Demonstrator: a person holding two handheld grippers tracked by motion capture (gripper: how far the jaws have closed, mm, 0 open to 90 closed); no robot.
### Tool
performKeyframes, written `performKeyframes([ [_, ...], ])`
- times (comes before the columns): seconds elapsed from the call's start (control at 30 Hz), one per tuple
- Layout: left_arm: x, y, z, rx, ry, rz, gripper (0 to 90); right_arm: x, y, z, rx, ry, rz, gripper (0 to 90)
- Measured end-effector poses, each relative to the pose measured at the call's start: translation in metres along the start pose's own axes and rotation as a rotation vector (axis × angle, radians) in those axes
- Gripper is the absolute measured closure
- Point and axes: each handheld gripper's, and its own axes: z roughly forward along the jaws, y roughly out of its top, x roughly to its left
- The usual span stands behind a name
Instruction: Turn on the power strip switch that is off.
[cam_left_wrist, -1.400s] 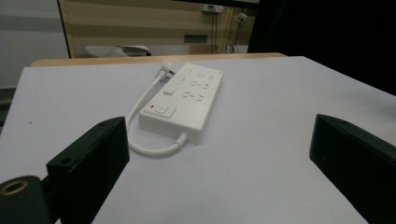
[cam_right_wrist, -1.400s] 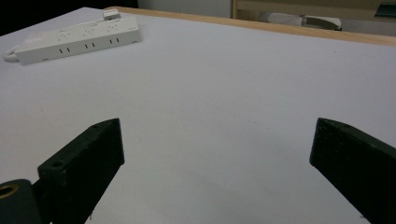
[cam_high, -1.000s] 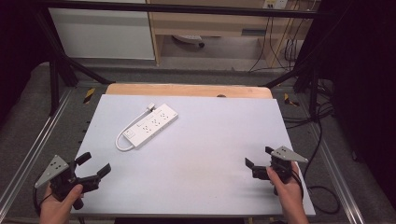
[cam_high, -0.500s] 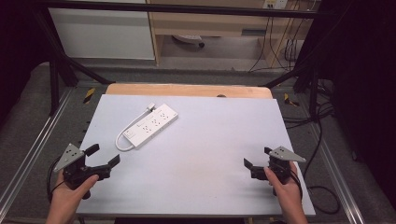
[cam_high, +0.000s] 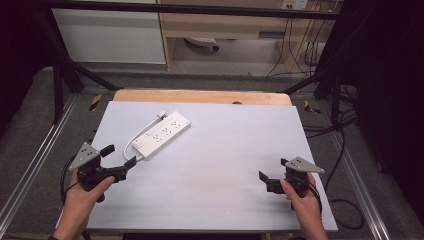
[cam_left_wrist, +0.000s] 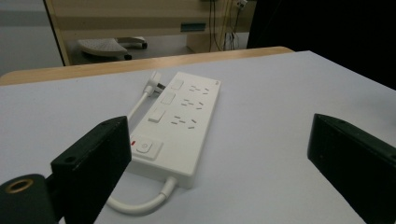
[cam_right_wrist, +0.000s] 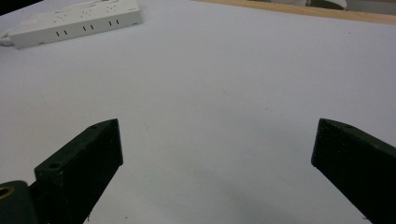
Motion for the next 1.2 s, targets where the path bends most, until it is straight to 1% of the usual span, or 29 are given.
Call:
performKeyframes([
  [0.03,-0.001,0.003,0.004,0.012,0.006,0.004,6.5,0.000,0.000,0.000,0.001,-0.003,-0.001,2.6],
  [0.07,-0.001,0.003,0.004,0.012,0.006,0.004,6.6,0.000,0.000,0.000,0.001,-0.003,-0.001,2.6],
  [0.13,-0.001,0.006,0.008,0.028,0.021,0.013,6.8,0.000,0.000,-0.001,-0.002,-0.006,0.003,2.6],
  [0.17,-0.002,0.009,0.012,0.038,0.017,0.012,6.9,0.000,0.000,-0.001,-0.003,-0.006,0.005,2.6],
  [0.27,-0.002,0.012,0.016,0.050,0.011,0.014,6.9,0.001,0.000,-0.001,-0.001,-0.001,0.001,2.6],
  [0.37,-0.002,0.015,0.022,0.065,0.015,0.025,6.9,0.001,0.000,0.000,-0.002,0.001,-0.007,2.6],
  [0.5,0.001,0.018,0.028,0.083,0.019,0.016,7.0,0.002,0.001,0.001,0.006,0.007,-0.019,2.6],
  [0.6,0.003,0.021,0.034,0.094,0.028,0.017,7.3,0.002,0.001,0.001,0.005,0.009,-0.014,2.6],
  [0.77,0.002,0.028,0.040,0.097,0.035,0.027,7.7,0.003,0.002,0.002,0.009,0.013,-0.026,2.7],
  [0.9,0.002,0.032,0.042,0.097,0.031,0.035,7.7,0.003,0.002,0.002,0.010,0.015,-0.029,2.7],
  [0.97,0.002,0.035,0.044,0.094,0.029,0.035,7.6,0.003,0.002,0.002,0.012,0.016,-0.030,2.7],
  [1.2,0.003,0.036,0.050,0.088,0.019,0.025,7.6,0.003,0.002,0.005,0.019,0.018,-0.034,2.7],
])
